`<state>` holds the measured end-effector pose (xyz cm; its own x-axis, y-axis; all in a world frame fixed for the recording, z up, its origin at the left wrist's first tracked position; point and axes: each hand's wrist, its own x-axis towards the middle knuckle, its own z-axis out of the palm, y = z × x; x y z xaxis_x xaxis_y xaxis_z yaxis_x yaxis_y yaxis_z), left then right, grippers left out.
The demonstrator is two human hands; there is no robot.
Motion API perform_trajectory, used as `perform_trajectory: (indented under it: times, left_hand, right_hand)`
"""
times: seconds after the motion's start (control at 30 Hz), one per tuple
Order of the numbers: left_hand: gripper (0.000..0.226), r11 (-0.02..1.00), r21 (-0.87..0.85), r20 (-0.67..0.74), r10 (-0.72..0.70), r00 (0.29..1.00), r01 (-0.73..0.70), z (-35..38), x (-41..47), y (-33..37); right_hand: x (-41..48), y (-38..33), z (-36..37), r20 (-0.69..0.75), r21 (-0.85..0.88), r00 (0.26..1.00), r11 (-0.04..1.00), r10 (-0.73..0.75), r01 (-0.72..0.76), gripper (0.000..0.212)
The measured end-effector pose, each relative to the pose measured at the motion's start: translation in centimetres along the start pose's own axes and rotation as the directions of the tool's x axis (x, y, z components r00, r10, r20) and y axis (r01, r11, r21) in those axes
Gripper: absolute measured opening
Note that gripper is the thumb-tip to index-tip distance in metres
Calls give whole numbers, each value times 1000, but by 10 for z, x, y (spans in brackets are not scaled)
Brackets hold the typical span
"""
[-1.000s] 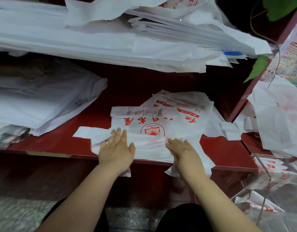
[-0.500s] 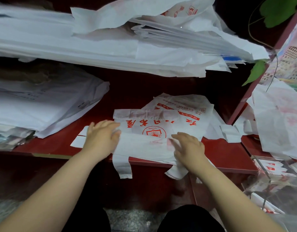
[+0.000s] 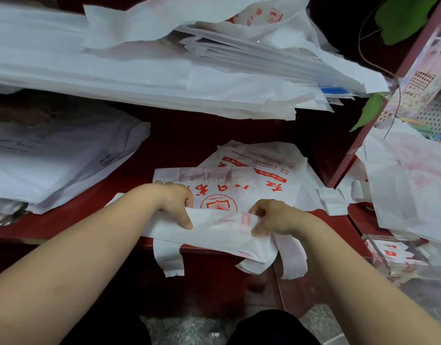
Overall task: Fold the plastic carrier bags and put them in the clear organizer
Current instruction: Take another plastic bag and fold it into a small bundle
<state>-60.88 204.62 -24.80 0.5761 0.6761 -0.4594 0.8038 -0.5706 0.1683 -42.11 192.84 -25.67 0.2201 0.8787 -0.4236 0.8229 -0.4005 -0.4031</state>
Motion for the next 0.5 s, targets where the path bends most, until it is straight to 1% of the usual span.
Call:
perform_trajectory:
  times: [0.1,0.13,0.2,0.23,0.27,0.33,0.37,0.4,0.43,0.5]
  left_hand:
    - [36,1000,-13,-44,28,999,-28,3,3,-4]
    - [40,999,-31,-57,33,998,-35,4,4,-6]
    - [46,994,-92,-78,47,996,-54,7,4,-10]
    - [44,989,-132,-87,56,995,-67,7,5,-12]
    - [35,978,-184,-104,83,991,-101,6,5,-12]
    - [13,921,-333,-141,162,977,-201,2,-1,-12]
    - [12,885,-396,-160,197,967,-245,1,-5,-12]
    - [17,852,-446,-179,215,960,-274,0,-8,-12]
    - [20,813,-503,-204,219,954,-294,0,-11,-11]
    - [20,700,-641,-255,193,947,-315,8,-18,-11]
  right_hand:
    - [2,2,0,-11,9,1000,1000,14,-14,20]
    - [1,2,0,-23,36,1000,999,10,-9,19]
    - [-2,1,-4,-60,148,998,989,-19,27,20]
    - [-4,-1,-8,-77,203,996,977,-49,64,22]
    - [-6,-3,-12,-104,241,991,965,-80,103,24]
    - [-9,-7,-22,-187,296,976,940,-115,168,23]
    - [-9,-8,-27,-231,328,966,925,-117,190,20]
    - [-9,-10,-31,-279,344,954,916,-111,207,20]
    - [-5,-9,-35,-333,328,938,920,-98,213,28]
    - [6,-13,-41,-441,241,894,950,-74,197,47]
